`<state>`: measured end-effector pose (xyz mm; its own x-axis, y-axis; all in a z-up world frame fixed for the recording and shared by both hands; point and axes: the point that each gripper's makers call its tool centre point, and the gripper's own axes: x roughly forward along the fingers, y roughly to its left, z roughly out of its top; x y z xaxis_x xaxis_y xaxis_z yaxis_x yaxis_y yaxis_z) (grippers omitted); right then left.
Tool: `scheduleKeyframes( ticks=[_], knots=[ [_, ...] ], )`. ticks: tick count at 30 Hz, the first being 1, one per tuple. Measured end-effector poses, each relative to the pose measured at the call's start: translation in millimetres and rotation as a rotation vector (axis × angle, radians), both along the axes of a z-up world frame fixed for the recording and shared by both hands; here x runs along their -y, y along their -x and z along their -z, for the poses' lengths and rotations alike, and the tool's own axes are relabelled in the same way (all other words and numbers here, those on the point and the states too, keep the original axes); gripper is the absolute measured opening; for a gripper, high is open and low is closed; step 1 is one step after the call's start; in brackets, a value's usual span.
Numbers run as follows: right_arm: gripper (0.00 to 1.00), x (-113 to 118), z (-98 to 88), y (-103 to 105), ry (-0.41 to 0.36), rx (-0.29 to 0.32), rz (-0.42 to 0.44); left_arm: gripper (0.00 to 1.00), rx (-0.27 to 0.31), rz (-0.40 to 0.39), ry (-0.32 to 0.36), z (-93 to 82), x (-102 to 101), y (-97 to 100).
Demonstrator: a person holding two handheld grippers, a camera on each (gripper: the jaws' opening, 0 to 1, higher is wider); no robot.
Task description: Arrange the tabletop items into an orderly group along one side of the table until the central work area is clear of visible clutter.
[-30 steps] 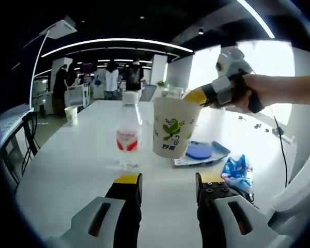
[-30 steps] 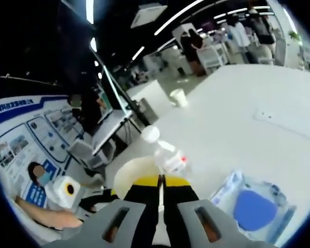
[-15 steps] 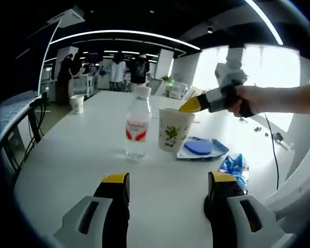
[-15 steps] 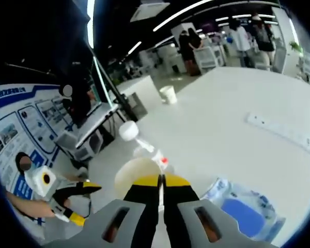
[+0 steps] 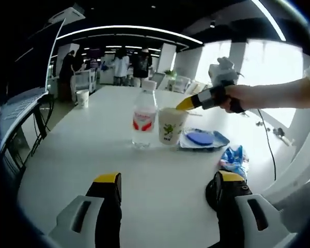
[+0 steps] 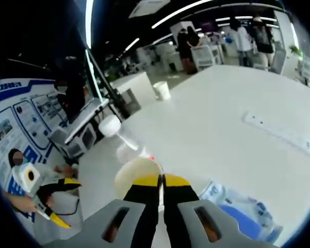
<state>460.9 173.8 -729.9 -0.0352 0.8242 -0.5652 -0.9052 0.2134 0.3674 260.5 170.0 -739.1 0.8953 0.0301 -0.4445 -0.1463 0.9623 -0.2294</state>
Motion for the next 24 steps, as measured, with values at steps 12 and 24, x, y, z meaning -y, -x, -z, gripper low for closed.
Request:
scheduleKeyframes(
  ticks=[12,24],
  knots=[
    [0.0,-6.1,10.4,-11.6,0.002,0.038,0.016,0.86,-0.051,-0.012,0.026,8.3,-1.4,16.6],
    [0.0,-5.3,25.1,-15.1,0.014,0.061,0.02,0.85,-0.044,-0.029,0.03,6.3,-4.9,19.0]
  ],
)
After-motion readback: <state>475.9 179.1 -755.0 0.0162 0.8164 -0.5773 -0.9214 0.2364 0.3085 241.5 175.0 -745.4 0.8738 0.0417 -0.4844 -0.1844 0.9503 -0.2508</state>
